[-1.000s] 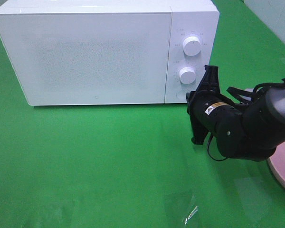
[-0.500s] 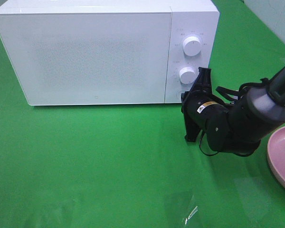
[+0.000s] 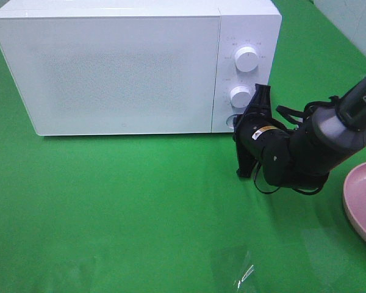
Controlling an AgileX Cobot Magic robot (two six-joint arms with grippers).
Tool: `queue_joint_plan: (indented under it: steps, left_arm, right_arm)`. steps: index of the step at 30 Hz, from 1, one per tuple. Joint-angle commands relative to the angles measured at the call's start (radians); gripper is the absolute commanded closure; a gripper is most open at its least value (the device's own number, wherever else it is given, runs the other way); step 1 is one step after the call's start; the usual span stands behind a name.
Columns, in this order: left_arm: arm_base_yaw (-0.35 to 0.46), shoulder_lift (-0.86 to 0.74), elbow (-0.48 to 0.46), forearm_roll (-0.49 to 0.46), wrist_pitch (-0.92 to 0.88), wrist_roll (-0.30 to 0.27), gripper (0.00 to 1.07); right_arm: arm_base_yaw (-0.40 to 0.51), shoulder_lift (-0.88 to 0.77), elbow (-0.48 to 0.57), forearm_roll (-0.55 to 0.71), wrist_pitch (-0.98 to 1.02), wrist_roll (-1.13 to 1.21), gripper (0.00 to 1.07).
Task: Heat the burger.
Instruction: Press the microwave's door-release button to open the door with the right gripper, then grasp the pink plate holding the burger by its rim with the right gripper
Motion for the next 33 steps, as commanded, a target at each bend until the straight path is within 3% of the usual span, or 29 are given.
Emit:
queue_joint_plan:
  steps: [1,13,21,33]
  left_arm:
    - [-0.001,-0.015,0.001,-0.006,-0.014,0.001,0.09]
    - [-0.001,-0.015,0.001,-0.006,-0.014,0.001,0.09]
    - [-0.001,-0.015,0.001,-0.006,-0.014,0.001,0.09]
    - [-0.001,-0.015,0.001,-0.006,-0.014,0.001,0.09]
  right_arm:
    - [-0.015,-0.004,-0.019,0.018,-0.063,-0.024,1.07]
    - [-0.015,-0.003,-0.02,0.045,-0.196,-0.058,1.07]
    - [-0.015,0.079,-0.133,0.041,-0.243,-0.08,1.07]
    - [-0.038,0.089,-0.193,0.036,-0.245,-0.144,1.07]
